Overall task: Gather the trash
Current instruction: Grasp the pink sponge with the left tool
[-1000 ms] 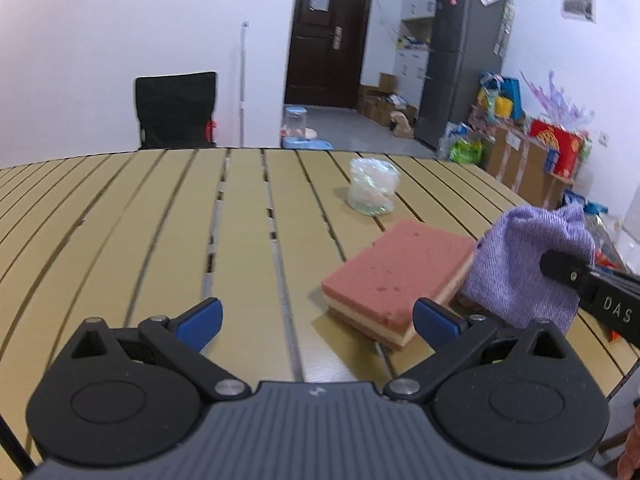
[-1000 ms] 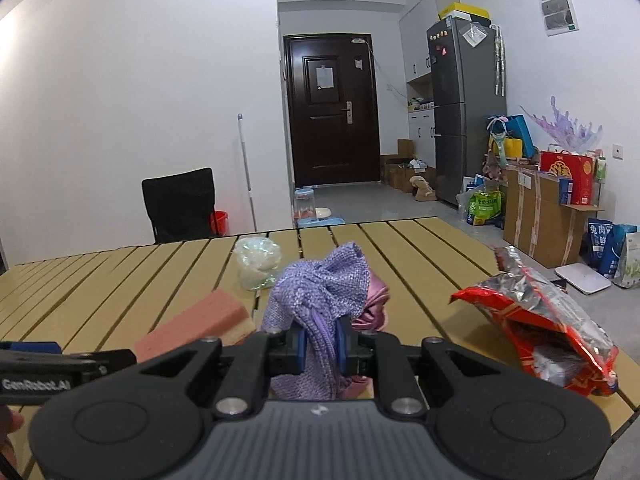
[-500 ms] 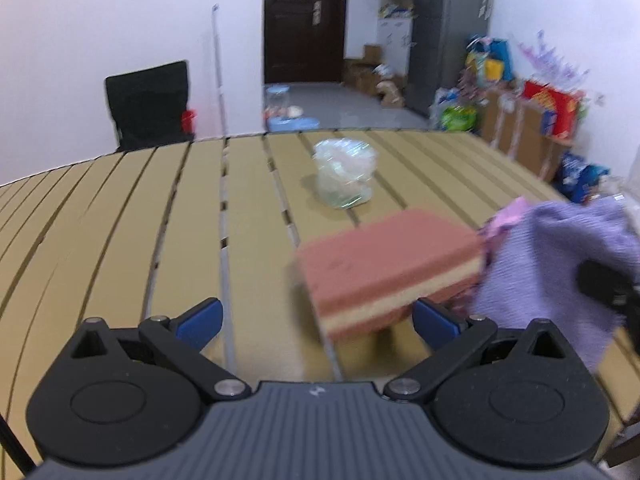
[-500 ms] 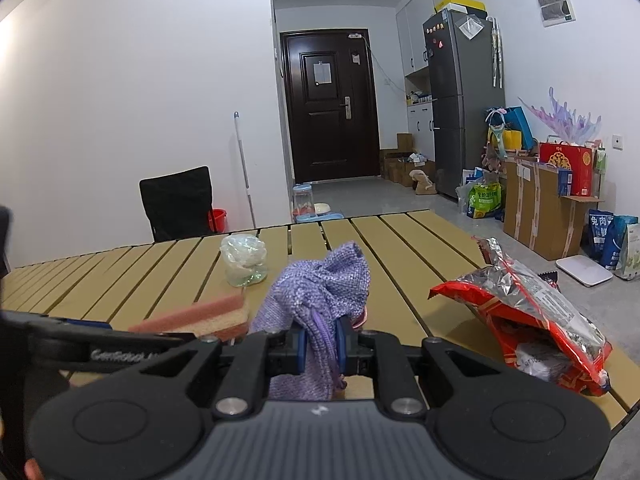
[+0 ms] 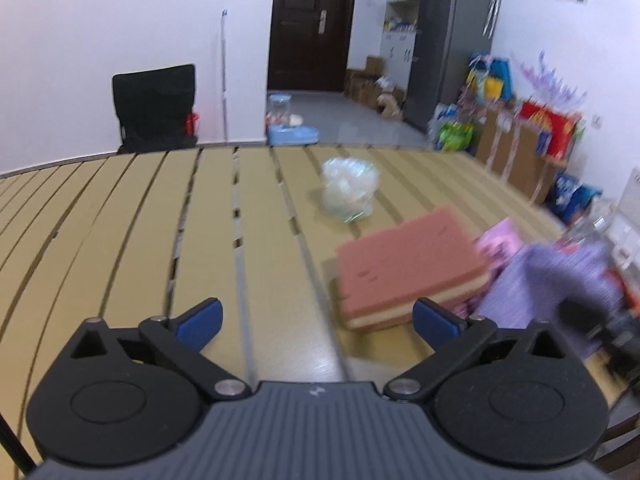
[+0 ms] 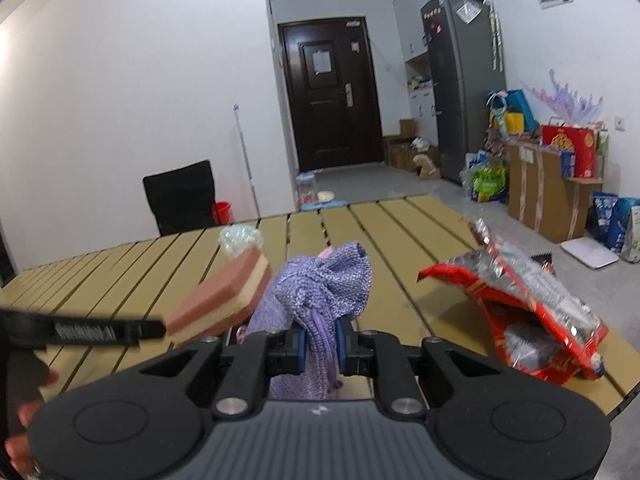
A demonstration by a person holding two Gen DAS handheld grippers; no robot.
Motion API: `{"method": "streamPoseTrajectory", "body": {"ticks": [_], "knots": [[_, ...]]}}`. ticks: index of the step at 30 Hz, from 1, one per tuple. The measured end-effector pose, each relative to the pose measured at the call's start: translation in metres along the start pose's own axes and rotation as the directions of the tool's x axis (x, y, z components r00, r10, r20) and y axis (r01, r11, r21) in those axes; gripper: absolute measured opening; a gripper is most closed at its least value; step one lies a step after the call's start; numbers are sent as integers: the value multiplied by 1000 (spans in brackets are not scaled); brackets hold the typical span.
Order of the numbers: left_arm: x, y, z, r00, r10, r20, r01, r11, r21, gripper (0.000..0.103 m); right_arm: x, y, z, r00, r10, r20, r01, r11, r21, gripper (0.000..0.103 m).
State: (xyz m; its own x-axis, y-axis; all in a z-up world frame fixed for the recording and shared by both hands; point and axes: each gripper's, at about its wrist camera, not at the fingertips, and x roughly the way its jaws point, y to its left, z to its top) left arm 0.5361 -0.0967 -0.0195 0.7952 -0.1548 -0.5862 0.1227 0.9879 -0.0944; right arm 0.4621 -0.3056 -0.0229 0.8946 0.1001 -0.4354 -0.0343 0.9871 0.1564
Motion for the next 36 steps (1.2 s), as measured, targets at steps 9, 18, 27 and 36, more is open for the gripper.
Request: {"method": "streamPoseTrajectory", "body": {"ticks": [9, 18, 27, 36], "knots": [[5, -54, 18, 1000, -16, -18, 16, 1000, 7, 103, 2, -24, -6, 999, 15, -33, -13, 999, 52, 14], [45, -46, 22, 992, 62, -107, -74, 991, -108, 103, 19, -53, -13, 996, 50, -72, -38, 987, 157, 14], [55, -32, 14, 979, 150, -136, -160, 985, -64, 102, 21, -67, -13, 993, 87, -79, -65, 969, 238, 14], [34, -11, 5, 983, 152, -104, -154, 988, -16, 103, 12, -67, -9, 994, 107, -39, -92, 958, 270, 14]]}}
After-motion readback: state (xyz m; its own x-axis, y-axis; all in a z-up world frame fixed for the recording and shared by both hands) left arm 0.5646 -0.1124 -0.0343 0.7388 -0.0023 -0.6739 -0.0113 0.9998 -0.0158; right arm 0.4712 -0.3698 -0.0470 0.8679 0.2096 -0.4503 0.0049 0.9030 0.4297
